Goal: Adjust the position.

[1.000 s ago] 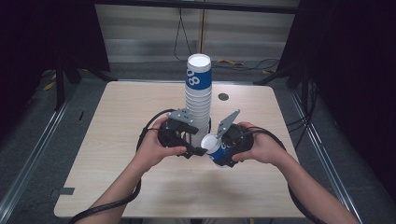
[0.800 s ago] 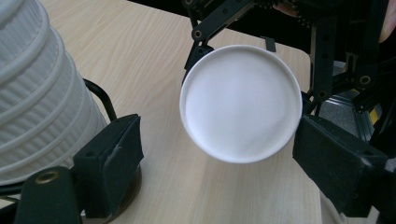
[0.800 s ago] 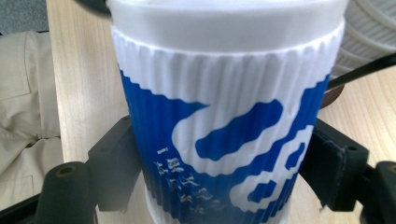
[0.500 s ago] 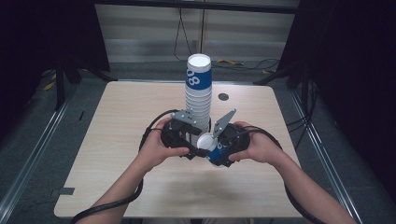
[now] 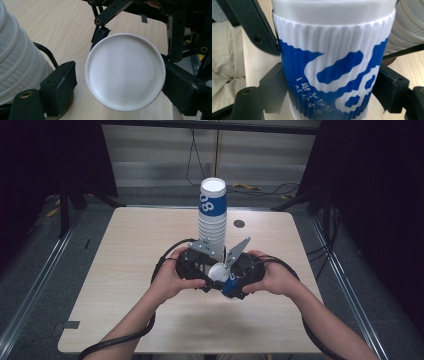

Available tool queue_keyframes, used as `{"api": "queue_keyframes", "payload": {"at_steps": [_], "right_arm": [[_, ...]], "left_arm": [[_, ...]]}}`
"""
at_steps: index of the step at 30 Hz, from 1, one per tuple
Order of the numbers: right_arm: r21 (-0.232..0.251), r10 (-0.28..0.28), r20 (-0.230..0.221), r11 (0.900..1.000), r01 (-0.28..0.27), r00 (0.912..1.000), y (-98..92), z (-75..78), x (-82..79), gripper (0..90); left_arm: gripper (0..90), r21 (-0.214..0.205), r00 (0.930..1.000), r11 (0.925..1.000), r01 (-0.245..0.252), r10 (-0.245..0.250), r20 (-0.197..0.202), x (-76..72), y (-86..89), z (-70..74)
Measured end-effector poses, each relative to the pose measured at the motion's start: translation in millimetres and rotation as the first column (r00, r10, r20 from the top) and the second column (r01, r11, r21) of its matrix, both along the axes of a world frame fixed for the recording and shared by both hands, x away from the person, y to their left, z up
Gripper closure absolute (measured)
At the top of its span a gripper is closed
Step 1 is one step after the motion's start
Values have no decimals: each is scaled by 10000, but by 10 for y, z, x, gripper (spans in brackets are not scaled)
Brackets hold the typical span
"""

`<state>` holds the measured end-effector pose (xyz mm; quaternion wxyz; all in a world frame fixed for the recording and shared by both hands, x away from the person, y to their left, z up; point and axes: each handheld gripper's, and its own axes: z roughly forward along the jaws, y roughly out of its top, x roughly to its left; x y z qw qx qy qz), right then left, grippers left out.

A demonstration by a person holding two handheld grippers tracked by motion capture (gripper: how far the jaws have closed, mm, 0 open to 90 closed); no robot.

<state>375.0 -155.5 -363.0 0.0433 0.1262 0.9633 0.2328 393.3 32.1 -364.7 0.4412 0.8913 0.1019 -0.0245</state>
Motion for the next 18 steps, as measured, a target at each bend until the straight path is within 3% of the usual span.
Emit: {"api": "queue_keyframes", "payload": {"at_steps": [4, 18], "right_arm": [[-69, 10, 36, 10000, -10, 10000, 22, -2, 2, 213], [348, 8, 89, 9994, -11, 10000, 3, -28, -23, 199]], "left_arm": [[272, 24, 9996, 9996, 282, -282, 52, -21, -16, 4], [284, 87, 9988, 9991, 422, -424, 245, -47, 7, 32]]}}
